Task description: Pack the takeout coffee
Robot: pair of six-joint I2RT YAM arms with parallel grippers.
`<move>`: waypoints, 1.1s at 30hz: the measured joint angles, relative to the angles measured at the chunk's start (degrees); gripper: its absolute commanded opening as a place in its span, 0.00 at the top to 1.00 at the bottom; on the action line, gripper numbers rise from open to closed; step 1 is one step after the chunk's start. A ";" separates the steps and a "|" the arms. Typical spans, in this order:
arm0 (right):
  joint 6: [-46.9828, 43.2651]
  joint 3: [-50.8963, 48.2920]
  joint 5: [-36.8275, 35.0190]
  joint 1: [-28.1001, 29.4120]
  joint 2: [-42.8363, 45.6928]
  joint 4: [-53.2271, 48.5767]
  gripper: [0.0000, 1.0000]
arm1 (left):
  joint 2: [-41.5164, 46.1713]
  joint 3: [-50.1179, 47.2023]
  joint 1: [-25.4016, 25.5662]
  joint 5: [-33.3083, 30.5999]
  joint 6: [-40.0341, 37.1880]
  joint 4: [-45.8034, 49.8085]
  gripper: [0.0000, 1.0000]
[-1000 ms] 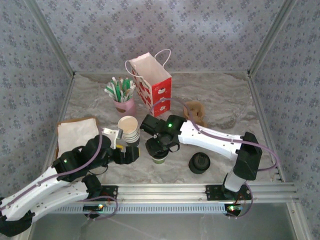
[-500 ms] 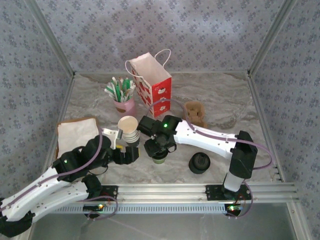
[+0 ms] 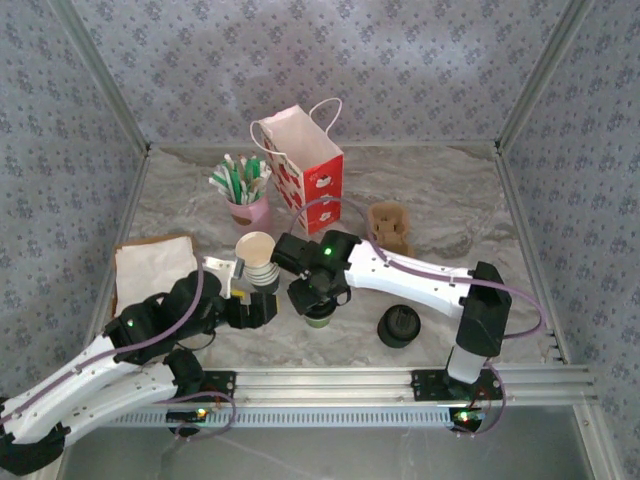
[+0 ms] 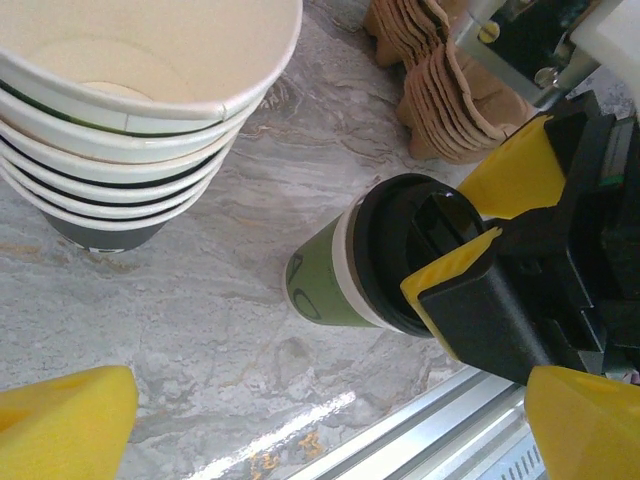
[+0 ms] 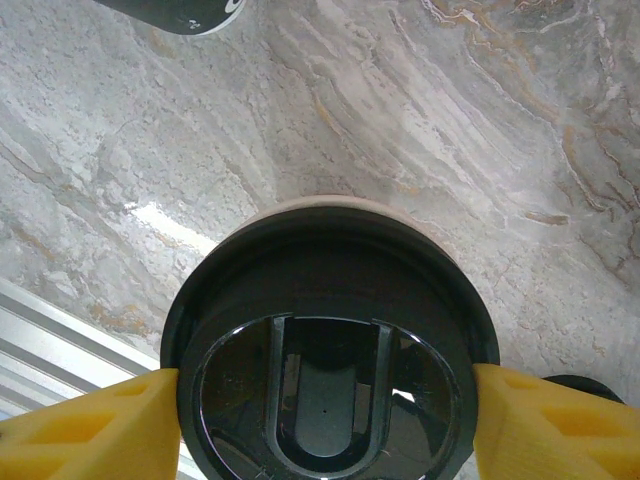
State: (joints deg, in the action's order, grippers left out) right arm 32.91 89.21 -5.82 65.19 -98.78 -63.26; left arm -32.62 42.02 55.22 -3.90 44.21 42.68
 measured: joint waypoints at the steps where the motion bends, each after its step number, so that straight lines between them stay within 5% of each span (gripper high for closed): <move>1: -0.02 0.00 0.00 0.00 -0.17 0.00 0.29 | 0.00 0.00 -0.02 -0.02 0.00 0.00 0.01; 33: 0.00 -0.96 0.61 -0.17 -1.33 0.72 0.29 | -0.02 -1.05 -0.48 0.00 0.00 -0.46 0.00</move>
State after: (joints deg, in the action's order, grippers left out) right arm 32.91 88.25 -5.21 65.01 -100.12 -62.54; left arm -32.64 40.97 54.74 -3.90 44.21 42.22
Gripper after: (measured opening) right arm 0.713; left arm 0.994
